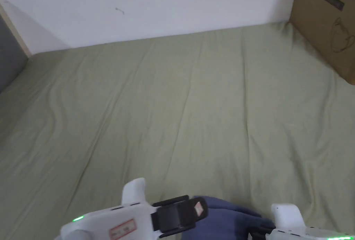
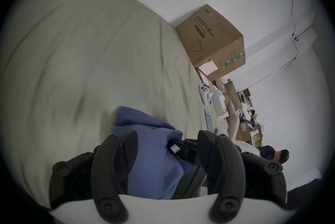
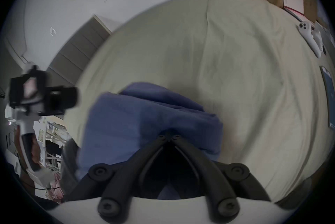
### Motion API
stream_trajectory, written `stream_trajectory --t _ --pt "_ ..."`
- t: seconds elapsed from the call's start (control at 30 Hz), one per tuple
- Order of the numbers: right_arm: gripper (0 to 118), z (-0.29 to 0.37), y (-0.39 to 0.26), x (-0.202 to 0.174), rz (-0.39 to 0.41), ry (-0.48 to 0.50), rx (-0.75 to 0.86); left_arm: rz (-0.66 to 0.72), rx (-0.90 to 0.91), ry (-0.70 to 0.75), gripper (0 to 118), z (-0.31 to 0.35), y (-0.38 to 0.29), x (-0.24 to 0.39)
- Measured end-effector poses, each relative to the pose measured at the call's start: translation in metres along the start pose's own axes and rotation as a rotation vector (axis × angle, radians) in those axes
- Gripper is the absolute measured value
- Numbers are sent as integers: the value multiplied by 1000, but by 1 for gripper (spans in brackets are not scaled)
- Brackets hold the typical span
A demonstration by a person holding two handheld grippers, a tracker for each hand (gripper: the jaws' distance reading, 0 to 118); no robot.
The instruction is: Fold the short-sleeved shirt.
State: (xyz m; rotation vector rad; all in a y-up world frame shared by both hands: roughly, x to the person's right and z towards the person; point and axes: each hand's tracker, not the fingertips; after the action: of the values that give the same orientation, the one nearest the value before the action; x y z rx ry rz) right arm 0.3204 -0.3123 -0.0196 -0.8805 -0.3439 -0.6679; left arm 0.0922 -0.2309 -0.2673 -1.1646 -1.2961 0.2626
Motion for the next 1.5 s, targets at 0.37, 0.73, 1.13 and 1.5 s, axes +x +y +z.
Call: stream_trajectory --t 0.37,0.73,1.13,1.5 --pt "0 8 2 -3 -1 9 9 251 -101 -215 77 -56 -27 -86" --pt "0 10 0 -8 22 -15 12 411 -94 -314 77 -52 -41 -117" --pt "0 44 6 -24 59 54 125 312 -42 -256 38 -21 -31 -96" --pt "0 54 7 -40 -22 171 117 387 272 173 38 269 37 -232"
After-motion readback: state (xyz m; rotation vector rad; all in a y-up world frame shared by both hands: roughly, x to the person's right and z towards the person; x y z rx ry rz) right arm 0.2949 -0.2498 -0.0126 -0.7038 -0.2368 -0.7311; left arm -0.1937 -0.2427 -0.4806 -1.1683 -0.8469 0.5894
